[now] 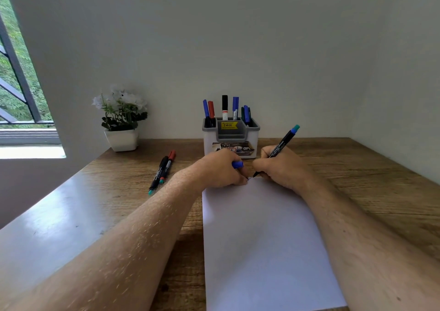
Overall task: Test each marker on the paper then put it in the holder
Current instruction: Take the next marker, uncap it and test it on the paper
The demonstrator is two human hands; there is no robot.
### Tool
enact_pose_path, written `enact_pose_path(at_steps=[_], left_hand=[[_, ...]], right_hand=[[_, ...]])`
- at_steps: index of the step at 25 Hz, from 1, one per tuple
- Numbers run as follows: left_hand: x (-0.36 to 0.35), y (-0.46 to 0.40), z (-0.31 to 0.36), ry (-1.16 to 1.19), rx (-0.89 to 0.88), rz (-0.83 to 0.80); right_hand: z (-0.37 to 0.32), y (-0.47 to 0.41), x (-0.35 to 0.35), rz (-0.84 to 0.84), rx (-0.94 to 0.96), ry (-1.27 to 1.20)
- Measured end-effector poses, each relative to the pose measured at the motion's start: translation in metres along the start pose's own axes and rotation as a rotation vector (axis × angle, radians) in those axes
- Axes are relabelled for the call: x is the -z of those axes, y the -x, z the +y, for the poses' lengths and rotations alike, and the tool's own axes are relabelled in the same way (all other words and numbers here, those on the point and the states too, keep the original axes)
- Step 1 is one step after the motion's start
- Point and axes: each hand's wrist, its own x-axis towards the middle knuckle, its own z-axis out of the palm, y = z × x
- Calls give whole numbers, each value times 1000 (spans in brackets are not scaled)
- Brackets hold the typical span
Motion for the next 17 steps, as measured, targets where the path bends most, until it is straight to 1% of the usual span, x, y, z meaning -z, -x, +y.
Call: enact_pose_path(at_steps=[8, 17], left_hand=[[0, 0, 0, 8, 5, -6], [0, 0, -1, 29, 13, -3]], right_hand=[[-3, 2, 0, -32, 2, -22], [1, -1, -2, 17, -1, 10]])
